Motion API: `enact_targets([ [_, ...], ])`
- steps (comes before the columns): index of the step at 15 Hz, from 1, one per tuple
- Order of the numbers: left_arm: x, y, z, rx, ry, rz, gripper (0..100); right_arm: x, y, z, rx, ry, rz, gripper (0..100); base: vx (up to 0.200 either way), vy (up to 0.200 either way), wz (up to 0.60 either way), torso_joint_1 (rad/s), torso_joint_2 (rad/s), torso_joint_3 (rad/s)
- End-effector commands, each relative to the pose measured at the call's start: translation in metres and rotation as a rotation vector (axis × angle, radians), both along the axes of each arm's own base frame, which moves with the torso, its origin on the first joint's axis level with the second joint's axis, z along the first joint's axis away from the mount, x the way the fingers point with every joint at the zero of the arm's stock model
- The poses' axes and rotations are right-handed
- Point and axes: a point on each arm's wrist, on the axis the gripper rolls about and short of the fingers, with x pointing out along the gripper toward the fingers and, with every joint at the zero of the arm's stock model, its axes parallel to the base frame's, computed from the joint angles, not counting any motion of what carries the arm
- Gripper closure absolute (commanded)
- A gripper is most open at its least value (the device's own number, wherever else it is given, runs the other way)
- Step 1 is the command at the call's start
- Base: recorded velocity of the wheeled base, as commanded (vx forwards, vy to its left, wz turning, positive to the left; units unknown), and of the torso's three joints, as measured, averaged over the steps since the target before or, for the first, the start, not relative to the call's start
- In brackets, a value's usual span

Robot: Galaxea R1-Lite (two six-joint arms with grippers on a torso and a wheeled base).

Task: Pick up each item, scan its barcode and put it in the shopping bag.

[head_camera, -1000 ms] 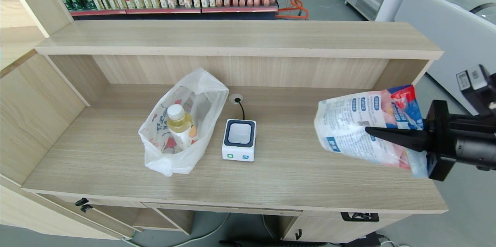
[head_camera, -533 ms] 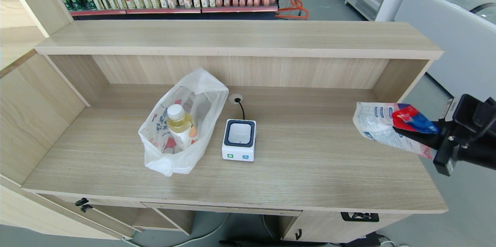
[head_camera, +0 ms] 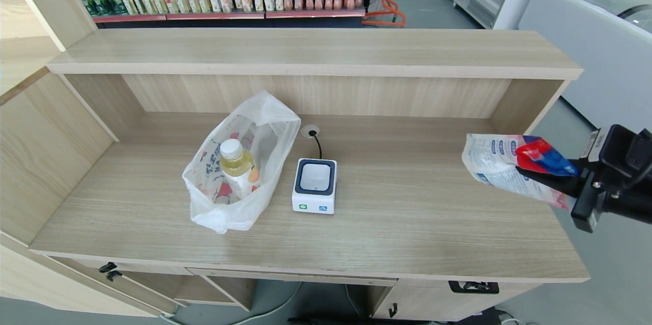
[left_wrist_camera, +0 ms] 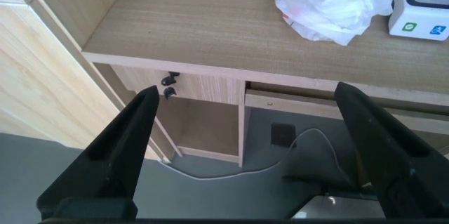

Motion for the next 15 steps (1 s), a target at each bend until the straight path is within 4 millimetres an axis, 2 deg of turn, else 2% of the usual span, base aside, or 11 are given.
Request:
enact_targets([
  [1, 0.000, 0.000, 0.000, -0.001, 0.001, 0.002, 0, 0.004, 0.003, 0.001, 0.009, 0.007, 0.017, 100, 0.000, 0.200, 0.00, -0.007, 0.00, 0.012],
  [7, 0.000, 0.000, 0.000, -0.002, -0.001, 0.000, 0, 0.027, 0.015, 0.005, 0.021, 0.013, 0.065, 100, 0.000, 0.200, 0.00, 0.004, 0.01, 0.002],
  [13, 0.000, 0.000, 0.000, 0.001, 0.001, 0.000, 0, 0.043, 0.019, -0.006, 0.037, 0.071, 0.128, 100, 0.000, 0.200, 0.00, 0.002, 0.00, 0.000],
  [15, 0.000, 0.000, 0.000, 0.002, 0.000, 0.000, 0, 0.048, 0.020, -0.013, 0.044, 0.099, 0.154, 100, 0.000, 0.000, 0.00, 0.000, 0.00, 0.000],
])
